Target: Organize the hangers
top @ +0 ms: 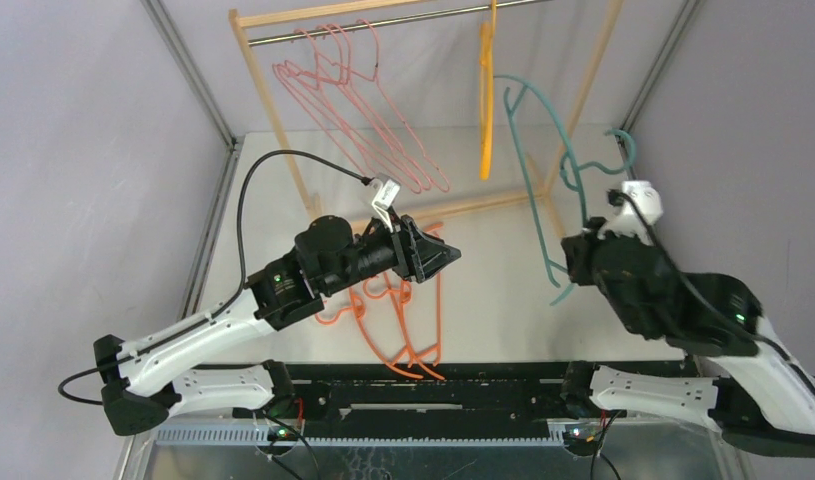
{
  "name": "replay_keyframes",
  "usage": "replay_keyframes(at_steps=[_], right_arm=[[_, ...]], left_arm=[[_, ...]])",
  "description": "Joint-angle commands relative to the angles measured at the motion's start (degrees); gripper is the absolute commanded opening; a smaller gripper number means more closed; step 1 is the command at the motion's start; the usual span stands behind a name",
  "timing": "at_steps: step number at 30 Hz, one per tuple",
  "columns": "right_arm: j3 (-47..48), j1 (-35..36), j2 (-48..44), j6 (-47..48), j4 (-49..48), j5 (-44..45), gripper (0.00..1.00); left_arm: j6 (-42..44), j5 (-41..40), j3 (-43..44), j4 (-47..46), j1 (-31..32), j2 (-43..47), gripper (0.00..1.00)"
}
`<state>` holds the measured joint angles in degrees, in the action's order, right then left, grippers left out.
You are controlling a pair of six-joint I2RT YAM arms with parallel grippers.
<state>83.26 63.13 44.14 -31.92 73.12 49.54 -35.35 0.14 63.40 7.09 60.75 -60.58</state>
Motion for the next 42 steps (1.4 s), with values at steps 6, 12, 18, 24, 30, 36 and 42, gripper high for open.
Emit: replay_keyframes(at_steps=[6, 12, 18, 24, 30, 36, 42], right_arm=[[6.0, -15.8, 9.4, 16.9, -16.3, -6.7, 0.00], [8.0, -25.8, 15.5, 23.1, -23.0, -13.0, 0.00], [10.6, -28.8, 22.9, 27.8, -30.5, -14.6, 0.00], [14.8, -31.8, 29.9, 29.9, -35.4, -16.0, 0.00], [17.4, -33.3, 34.1, 33.6, -40.4, -13.1, 0.00], [19.0, -34.2, 37.5, 36.3, -45.0, -11.3, 0.00], [23.2, -35.2, 42.9, 36.9, -45.8, -12.2, 0.00]], left_arm=[[3.2, -0.7, 1.2, 0.7, -0.1, 1.5, 0.55], [4.2, -1.2, 0.4, 1.9, -0.7, 2.8, 0.55], [4.6, -0.6, -0.5, 2.9, -2.3, 4.4, 0.55], [5.8, -0.4, -0.6, 4.5, -3.3, 5.0, 0.54], [6.3, 0.0, -1.3, 5.1, -4.9, 6.0, 0.54], [6.0, 1.1, -2.4, 5.3, -6.8, 6.8, 0.54], [6.0, 2.1, -2.7, 6.0, -8.5, 7.4, 0.54]])
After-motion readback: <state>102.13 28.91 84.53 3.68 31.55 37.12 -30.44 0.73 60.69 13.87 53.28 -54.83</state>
